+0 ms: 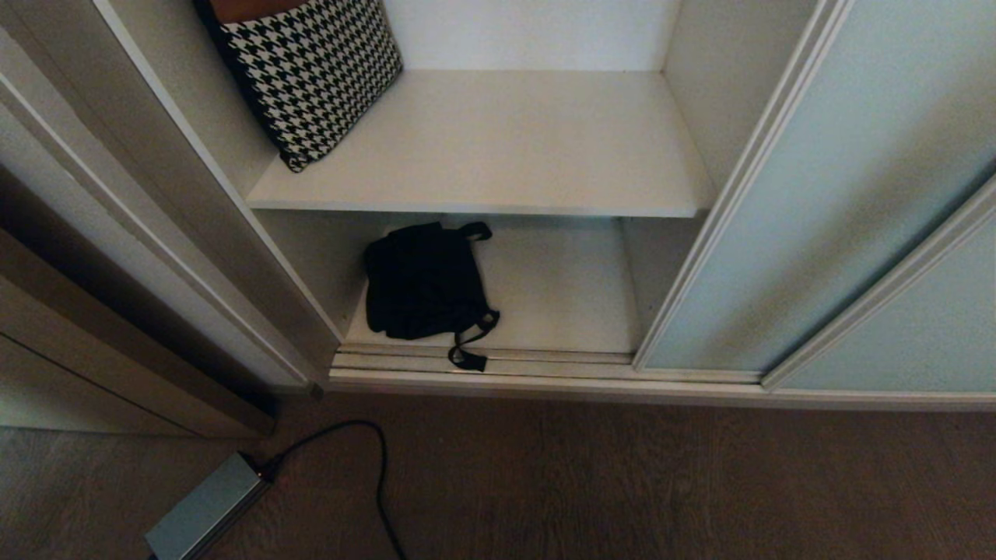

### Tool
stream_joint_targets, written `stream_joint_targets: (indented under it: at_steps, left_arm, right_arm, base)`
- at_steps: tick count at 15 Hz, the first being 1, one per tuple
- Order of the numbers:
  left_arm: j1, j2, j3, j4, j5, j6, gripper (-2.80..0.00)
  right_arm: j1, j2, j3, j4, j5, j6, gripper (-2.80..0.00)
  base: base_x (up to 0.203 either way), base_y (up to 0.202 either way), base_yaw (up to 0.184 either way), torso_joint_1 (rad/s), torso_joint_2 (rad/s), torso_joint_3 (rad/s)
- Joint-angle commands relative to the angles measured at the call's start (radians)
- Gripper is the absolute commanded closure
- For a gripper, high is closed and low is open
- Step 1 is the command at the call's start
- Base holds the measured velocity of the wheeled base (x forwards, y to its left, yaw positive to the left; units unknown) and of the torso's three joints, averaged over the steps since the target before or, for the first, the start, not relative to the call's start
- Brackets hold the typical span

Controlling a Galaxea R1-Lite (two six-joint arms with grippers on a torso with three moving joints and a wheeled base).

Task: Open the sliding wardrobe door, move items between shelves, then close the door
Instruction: Close the door

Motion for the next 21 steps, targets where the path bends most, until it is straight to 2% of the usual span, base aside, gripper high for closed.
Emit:
stream_joint_targets:
  at_steps: [1, 6, 8, 11, 15, 21]
  left_arm:
    - [0.000, 0.000, 0.000, 0.000, 0.001, 0.000, 0.00]
    - [0.000, 0.000, 0.000, 0.000, 0.001, 0.000, 0.00]
    - [0.000, 0.000, 0.000, 0.000, 0.001, 0.000, 0.00]
    - [0.000, 0.000, 0.000, 0.000, 0.001, 0.000, 0.00]
    - [0.000, 0.000, 0.000, 0.000, 0.001, 0.000, 0.00]
    - [0.000, 0.000, 0.000, 0.000, 0.001, 0.000, 0.00]
  right_arm:
    - [0.046, -0.019, 0.003, 0.000, -0.007, 0.002, 0.00]
    - [0.105, -0.074, 0.049, 0.001, -0.018, 0.001, 0.00]
    - [0.152, -0.106, 0.080, -0.001, -0.019, -0.001, 0.00]
    - [0.261, -0.149, 0.124, -0.004, -0.034, -0.003, 0.00]
    - [0.451, -0.201, 0.163, -0.007, -0.172, -0.013, 0.00]
    - [0.668, -0.435, 0.357, 0.002, -0.189, -0.079, 0.00]
  base:
    - [0.000, 0.000, 0.000, 0.000, 0.00, 0.000]
    - [0.000, 0.000, 0.000, 0.000, 0.00, 0.000]
    - [0.000, 0.000, 0.000, 0.000, 0.00, 0.000]
    - [0.000, 0.000, 0.000, 0.000, 0.00, 0.000]
    - [0.000, 0.000, 0.000, 0.000, 0.00, 0.000]
    - [0.000, 0.000, 0.000, 0.000, 0.00, 0.000]
